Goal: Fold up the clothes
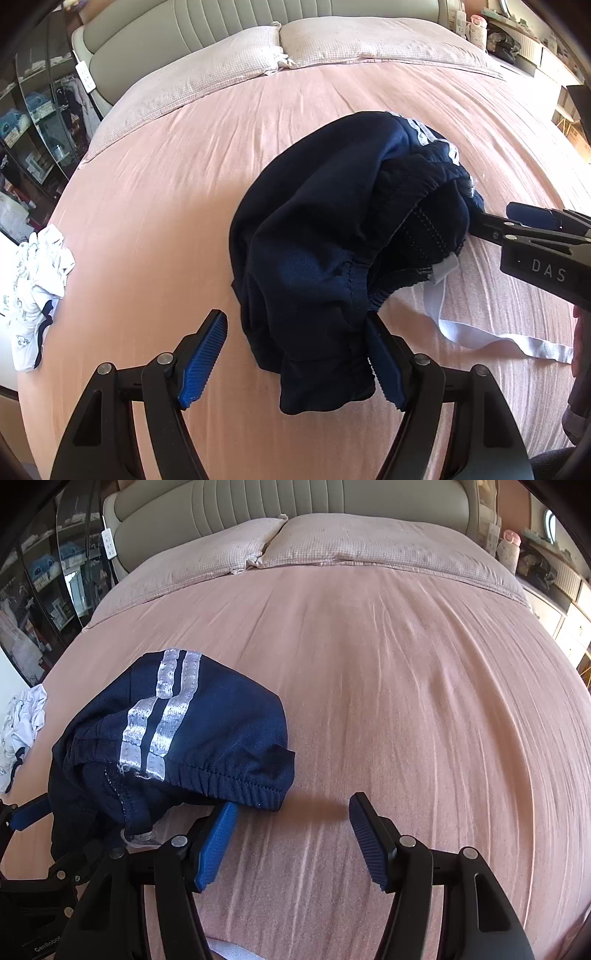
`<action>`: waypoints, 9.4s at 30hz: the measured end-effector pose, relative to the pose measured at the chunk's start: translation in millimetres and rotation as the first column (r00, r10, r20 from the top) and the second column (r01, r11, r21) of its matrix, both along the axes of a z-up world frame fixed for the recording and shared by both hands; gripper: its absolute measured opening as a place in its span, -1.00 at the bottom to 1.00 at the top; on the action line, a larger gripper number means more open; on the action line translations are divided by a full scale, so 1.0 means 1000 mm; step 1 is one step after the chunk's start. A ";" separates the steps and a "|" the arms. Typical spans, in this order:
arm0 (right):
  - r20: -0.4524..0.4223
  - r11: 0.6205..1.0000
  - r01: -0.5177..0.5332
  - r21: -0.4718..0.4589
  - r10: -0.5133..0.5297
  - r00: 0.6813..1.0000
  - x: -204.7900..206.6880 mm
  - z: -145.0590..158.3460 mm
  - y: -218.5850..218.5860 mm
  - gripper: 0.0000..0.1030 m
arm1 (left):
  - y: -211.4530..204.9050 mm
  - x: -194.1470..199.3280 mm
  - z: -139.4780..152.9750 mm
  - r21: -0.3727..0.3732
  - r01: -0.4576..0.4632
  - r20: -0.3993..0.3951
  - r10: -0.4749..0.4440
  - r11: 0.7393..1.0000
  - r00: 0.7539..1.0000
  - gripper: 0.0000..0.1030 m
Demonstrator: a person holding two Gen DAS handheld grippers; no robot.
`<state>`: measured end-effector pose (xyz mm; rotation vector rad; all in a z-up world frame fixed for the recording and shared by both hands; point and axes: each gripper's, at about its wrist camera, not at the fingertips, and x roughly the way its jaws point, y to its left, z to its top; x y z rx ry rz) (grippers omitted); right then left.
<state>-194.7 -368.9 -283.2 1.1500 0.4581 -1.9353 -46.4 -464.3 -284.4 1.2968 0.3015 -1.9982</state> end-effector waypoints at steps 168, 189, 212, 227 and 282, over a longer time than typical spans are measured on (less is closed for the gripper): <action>-0.386 0.951 -0.048 -0.306 -0.078 0.919 0.068 0.282 0.034 -0.83 | -0.056 0.099 0.245 -0.045 -0.018 -0.500 -0.007 0.999 0.866 -0.72; -0.212 0.990 -0.029 -0.140 -0.001 0.977 0.063 0.197 0.028 -0.83 | -0.079 0.070 0.159 0.063 0.022 -0.352 0.001 0.998 0.936 -0.71; -0.010 1.000 -0.024 -0.008 0.024 1.000 0.025 0.058 0.004 -0.83 | -0.096 0.037 0.025 0.243 -0.024 -0.165 0.066 0.970 0.984 -0.71; -0.089 0.995 -0.061 0.081 0.068 0.994 0.034 0.041 0.007 0.38 | -0.103 0.044 0.009 0.359 -0.112 -0.162 0.180 0.927 0.970 -0.71; -0.403 0.828 -0.462 0.319 0.560 0.724 0.149 0.018 -0.026 0.39 | -0.107 0.005 0.077 0.253 0.031 -0.249 0.034 0.967 0.968 -0.71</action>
